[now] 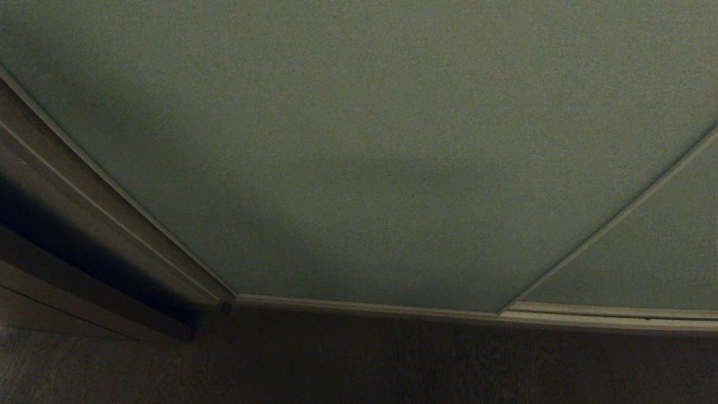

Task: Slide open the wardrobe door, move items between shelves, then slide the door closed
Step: Open the door

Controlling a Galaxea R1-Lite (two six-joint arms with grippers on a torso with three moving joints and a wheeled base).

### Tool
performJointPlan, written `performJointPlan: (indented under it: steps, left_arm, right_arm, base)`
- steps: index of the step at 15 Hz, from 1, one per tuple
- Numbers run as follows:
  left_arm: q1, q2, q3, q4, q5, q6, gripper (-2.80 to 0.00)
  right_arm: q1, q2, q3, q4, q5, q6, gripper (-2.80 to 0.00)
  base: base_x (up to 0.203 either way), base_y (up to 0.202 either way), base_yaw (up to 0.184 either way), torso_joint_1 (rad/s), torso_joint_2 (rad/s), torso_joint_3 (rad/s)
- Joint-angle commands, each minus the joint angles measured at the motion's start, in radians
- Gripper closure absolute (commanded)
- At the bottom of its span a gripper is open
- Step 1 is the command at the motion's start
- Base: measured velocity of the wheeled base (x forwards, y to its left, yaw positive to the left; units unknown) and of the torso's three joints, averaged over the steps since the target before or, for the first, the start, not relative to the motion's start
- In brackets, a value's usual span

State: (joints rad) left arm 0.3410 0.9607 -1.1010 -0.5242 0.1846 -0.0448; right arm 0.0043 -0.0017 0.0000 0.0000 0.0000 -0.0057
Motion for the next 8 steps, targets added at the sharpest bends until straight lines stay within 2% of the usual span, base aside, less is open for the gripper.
performJointPlan:
  steps: [1,2,4,6,8]
  left_arm:
    - [0.018,0.125,-0.02,-0.152,0.016,-0.002,0.0]
    - [0.02,0.146,-0.023,-0.221,0.027,-0.004,0.0]
    - [0.02,0.199,-0.038,-0.249,0.031,-0.007,0.0]
    - [0.02,0.234,-0.108,-0.193,0.03,-0.012,0.0]
    - [0.02,0.253,-0.172,-0.08,0.025,-0.04,0.0]
  right_arm:
    - [0.0,0.0,0.002,-0.002,0.0,0.0,0.0]
    - [0.0,0.0,0.002,0.0,0.0,0.0,0.0]
    - [0.0,0.0,0.002,0.0,0.0,0.0,0.0]
    - [0.0,0.0,0.002,0.0,0.0,0.0,0.0]
    - [0.0,0.0,0.002,0.0,0.0,0.0,0.0]
  base:
    - [0.0,0.0,0.0,0.0,0.0,0.0]
    - [0.0,0.0,0.0,0.0,0.0,0.0]
    - [0.0,0.0,0.0,0.0,0.0,0.0]
    - [0.0,0.0,0.0,0.0,0.0,0.0]
    - [0.0,0.0,0.0,0.0,0.0,0.0]
